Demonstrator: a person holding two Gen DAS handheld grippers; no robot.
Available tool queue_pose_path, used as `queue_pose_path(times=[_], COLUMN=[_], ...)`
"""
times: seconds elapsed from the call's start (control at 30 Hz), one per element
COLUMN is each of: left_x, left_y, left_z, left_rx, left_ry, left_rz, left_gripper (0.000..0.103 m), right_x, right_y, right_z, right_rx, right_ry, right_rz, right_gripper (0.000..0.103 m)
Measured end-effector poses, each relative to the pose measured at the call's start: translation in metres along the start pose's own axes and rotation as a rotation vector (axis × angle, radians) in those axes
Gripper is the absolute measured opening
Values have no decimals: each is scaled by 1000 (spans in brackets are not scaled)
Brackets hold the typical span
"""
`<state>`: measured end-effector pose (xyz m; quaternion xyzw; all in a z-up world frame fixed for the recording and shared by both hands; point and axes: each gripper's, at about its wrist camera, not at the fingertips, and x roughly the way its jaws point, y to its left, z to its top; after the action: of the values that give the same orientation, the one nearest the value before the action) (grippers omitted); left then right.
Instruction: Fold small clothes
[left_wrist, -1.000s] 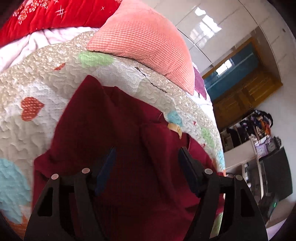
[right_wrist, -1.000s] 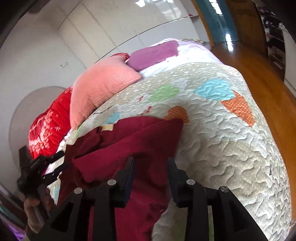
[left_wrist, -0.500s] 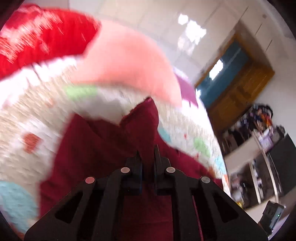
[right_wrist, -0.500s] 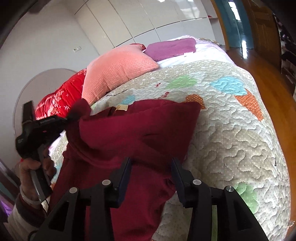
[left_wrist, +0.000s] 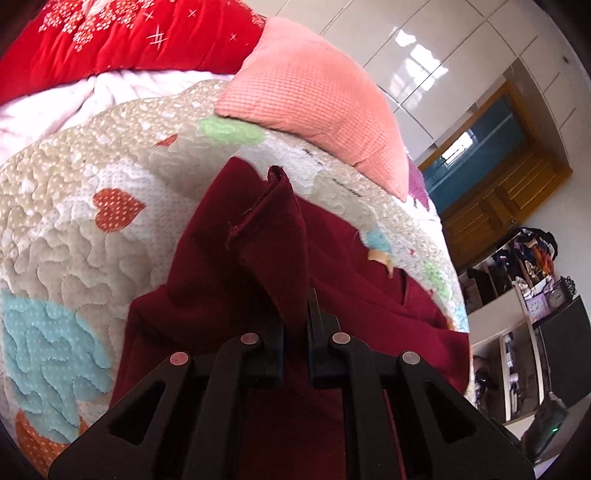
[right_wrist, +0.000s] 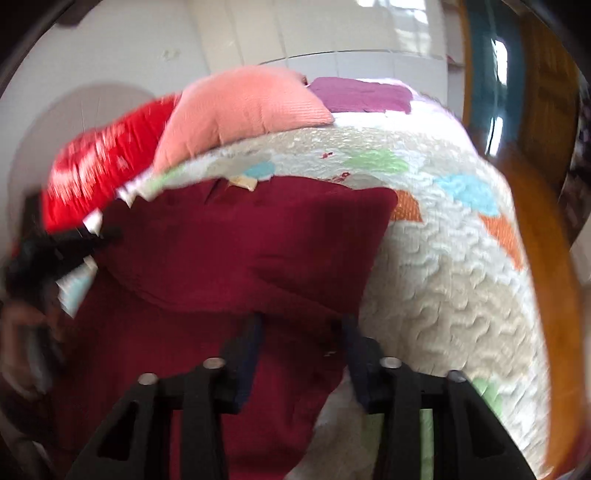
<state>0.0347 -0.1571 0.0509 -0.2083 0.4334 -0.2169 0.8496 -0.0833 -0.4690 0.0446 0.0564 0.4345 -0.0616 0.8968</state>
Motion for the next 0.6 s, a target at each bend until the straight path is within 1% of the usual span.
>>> queue_pose_path(times=[0.03,0.07,0.13,0.17,0.23,0.27,0.3,0.33,0.37,0.4,0.43,0.47,0.5,0.53,0.57,0.6], left_x=[-2,-4,-7,-6,3,12,21,26,27,25,22,19,16,13,11,10], left_y=[-6,-12,-24,-27,-27,-23,-16,-10,-2,6,9,8,7,5,4,3], left_z=[2,4,4,2,-6,-10,-12,-14,-13,-10,-9,-6,-4,-2,-1,1], left_rx=[6,12,41,57,84,88,90,85,67,32,19,22,31,37,39,36], left_ry=[-5,-11,-26,-25,12,52,87,113,126,124,124,116,105,93,83,75], left_rz=[-12,-26,-69,-73,-27,7,35,56,42,-2,-9,3,13,17,17,15], left_gripper=[7,7,7,7,8,8,10,11,13,15,20,22,25,28,30,35], right_x=[-3,-10,-19,-18,-7,-4,-4,-8,-14,-21,-29,-34,-36,-31,-22,-7], right_y=[-5,-13,-30,-36,-41,-40,-39,-42,-48,-56,-67,-76,-82,-85,-86,-87], right_z=[2,2,-1,-6,-21,-28,-35,-37,-37,-34,-28,-23,-16,-8,2,13], right_rx=[11,41,94,109,117,102,85,92,119,166,226,280,348,387,411,437], right_ry=[-19,-42,-67,-52,20,54,76,77,68,42,-7,-52,-94,-108,-101,-80], right_rz=[-10,-7,-37,-44,-32,-20,8,39,71,98,123,138,137,136,140,150], right_gripper=[7,7,7,7,7,6,6,6,6,9,19,29,53,65,65,65])
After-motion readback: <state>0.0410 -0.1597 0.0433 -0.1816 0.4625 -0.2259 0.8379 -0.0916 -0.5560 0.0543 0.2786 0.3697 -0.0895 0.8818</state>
